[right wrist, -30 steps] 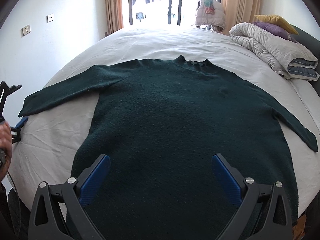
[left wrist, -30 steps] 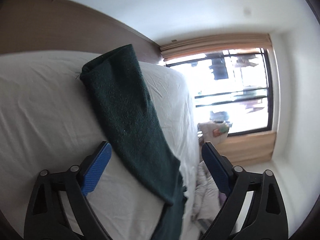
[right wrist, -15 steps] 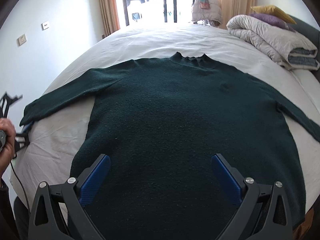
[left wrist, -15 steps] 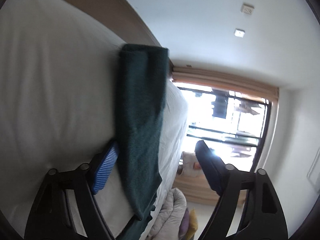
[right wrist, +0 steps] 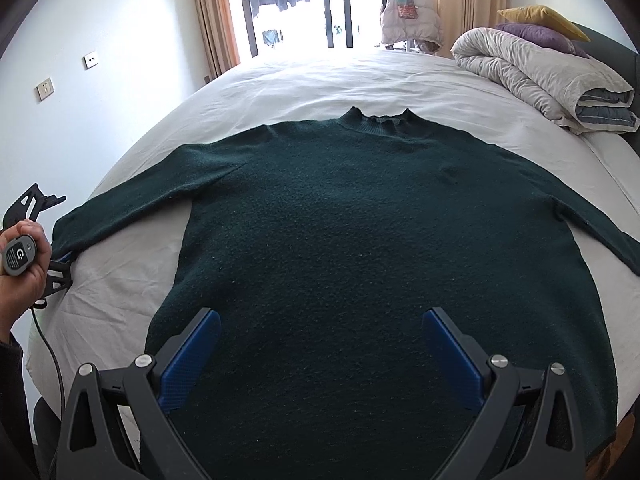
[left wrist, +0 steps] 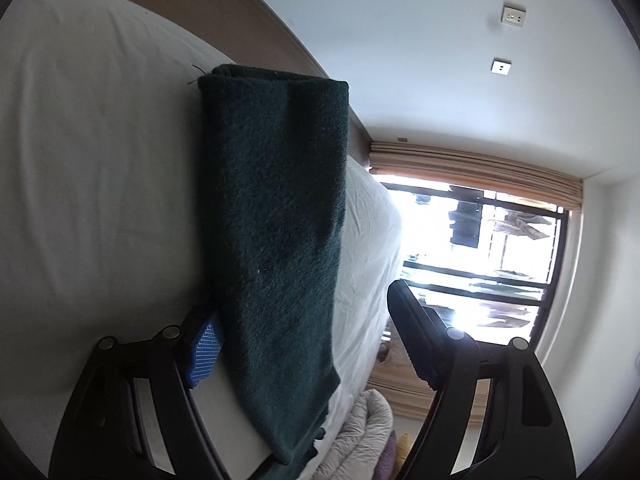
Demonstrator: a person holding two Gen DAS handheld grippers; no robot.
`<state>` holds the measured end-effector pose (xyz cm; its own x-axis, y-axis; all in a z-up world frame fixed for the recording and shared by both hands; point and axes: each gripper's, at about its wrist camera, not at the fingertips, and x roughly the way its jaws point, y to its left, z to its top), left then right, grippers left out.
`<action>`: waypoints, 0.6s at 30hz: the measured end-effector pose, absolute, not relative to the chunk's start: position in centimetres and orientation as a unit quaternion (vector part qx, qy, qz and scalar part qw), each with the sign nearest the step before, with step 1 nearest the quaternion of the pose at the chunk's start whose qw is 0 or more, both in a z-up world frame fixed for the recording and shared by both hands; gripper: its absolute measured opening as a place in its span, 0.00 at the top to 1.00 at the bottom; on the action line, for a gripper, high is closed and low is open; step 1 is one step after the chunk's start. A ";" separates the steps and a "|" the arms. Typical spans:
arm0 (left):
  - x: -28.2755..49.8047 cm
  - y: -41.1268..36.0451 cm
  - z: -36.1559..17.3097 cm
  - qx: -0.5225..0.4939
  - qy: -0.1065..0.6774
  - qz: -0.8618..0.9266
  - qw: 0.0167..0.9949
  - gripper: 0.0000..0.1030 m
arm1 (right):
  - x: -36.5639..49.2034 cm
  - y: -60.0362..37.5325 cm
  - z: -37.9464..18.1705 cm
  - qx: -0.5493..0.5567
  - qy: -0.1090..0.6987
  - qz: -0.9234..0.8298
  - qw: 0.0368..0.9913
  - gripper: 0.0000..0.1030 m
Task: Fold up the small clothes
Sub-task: 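Grasp the sleeve cuff nearest the left tool and fold it across the body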
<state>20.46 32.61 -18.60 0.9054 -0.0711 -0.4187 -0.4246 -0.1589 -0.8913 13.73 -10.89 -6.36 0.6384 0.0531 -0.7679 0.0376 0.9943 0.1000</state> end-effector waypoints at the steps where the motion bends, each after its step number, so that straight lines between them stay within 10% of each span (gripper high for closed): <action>1: 20.3 32.7 -18.5 -0.751 0.163 0.135 0.626 0.26 | 13.7 -10.9 -6.3 0.054 0.424 0.005 0.904 0.00; 8: 21.0 33.5 -20.8 -0.773 0.150 0.107 0.607 0.80 | 13.7 -11.7 -6.3 0.063 0.419 0.009 0.906 0.00; 18: 27.0 30.4 -12.5 -0.595 0.199 0.101 0.773 0.91 | 13.8 -16.7 -7.3 0.115 0.417 -0.015 0.902 0.02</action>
